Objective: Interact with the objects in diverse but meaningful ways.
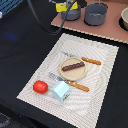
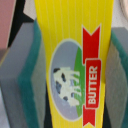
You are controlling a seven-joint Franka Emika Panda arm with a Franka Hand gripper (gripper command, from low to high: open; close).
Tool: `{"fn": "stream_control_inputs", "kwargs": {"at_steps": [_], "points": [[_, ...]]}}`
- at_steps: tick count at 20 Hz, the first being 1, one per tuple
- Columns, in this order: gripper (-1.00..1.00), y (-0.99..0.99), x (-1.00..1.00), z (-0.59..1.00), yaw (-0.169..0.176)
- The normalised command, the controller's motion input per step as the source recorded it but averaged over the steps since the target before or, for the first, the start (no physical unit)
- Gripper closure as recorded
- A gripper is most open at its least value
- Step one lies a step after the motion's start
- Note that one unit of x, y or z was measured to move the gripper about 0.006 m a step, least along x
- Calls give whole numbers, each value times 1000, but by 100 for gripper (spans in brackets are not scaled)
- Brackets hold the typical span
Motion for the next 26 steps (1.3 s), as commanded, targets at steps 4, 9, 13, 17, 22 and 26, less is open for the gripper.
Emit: {"fn": "stream_control_inputs", "kwargs": {"at_steps": [4,9,13,17,22,26], "points": [[100,257,999,163,0],[100,182,994,93,0],[100,94,971,57,-1],[100,35,981,8,-5],[100,19,982,7,-9],[100,29,924,0,-35]]}}
